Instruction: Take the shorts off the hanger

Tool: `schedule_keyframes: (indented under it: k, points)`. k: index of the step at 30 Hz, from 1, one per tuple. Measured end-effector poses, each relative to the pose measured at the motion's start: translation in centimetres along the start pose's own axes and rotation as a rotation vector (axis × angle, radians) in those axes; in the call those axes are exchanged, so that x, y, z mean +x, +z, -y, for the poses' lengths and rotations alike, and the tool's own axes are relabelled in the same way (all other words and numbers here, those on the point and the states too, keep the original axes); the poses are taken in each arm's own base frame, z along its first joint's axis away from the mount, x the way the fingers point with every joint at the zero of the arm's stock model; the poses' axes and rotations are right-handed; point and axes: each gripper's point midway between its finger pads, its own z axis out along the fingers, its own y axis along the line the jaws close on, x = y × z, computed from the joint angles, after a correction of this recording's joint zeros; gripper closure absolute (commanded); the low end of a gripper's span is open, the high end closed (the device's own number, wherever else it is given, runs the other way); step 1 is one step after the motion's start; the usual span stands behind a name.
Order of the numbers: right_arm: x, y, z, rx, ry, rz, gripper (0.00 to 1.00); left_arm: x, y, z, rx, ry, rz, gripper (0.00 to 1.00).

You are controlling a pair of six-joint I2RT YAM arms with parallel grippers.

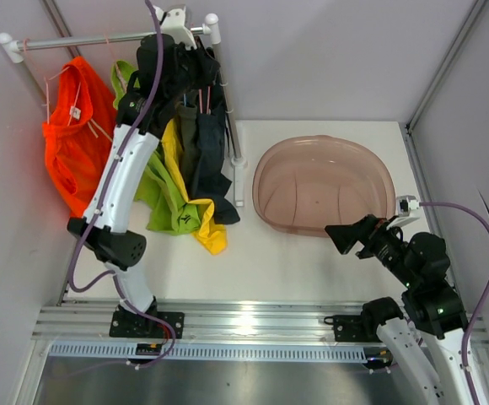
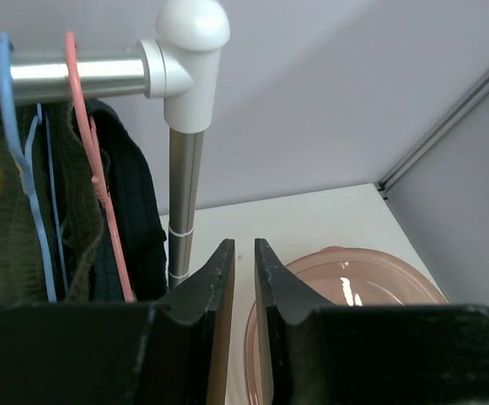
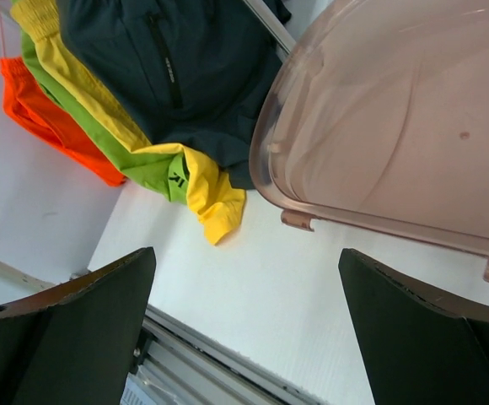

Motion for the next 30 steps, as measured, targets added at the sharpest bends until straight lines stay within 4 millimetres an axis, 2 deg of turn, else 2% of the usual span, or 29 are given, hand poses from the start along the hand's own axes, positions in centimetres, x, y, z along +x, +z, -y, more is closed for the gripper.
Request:
schedule_keyframes:
  k: [4, 6, 7, 8, 11, 17, 30]
  points:
    - [0.1, -0.6, 0.1, 0.017, -0.027, -0.012, 0.00, 2.1, 0.9, -0.8, -0.051, 0.002, -0.053, 0.77]
    - [0.1, -0.9, 0.1, 0.020, -0.036, -0.014, 0.01, 2.5, 1.1, -1.2, -0.080, 0.004, -0.061, 0.73]
    - [0.2, -1.0, 0.2, 0.022, -0.040, -0.016, 0.01, 2.5, 1.0, -1.4, -0.091, 0.006, -0.062, 0.67]
    - [0.2, -1.1, 0.2, 0.023, -0.043, -0.017, 0.01, 2.6, 1.0, -1.6, -0.105, 0.008, -0.064, 0.53]
    - [0.5, -1.1, 0.4, 0.029, -0.050, -0.027, 0.01, 2.9, 1.1, -2.3, -0.146, 0.026, -0.064, 0.42]
    - [0.7, -1.2, 0.5, 0.034, -0.052, -0.037, 0.01, 5.0, 1.3, -3.6, -0.228, 0.096, -0.106, 0.40]
    - [0.4, -1.3, 0.3, 0.030, -0.053, -0.033, 0.01, 5.3, 1.5, -5.7, -0.340, 0.166, -0.102, 0.39]
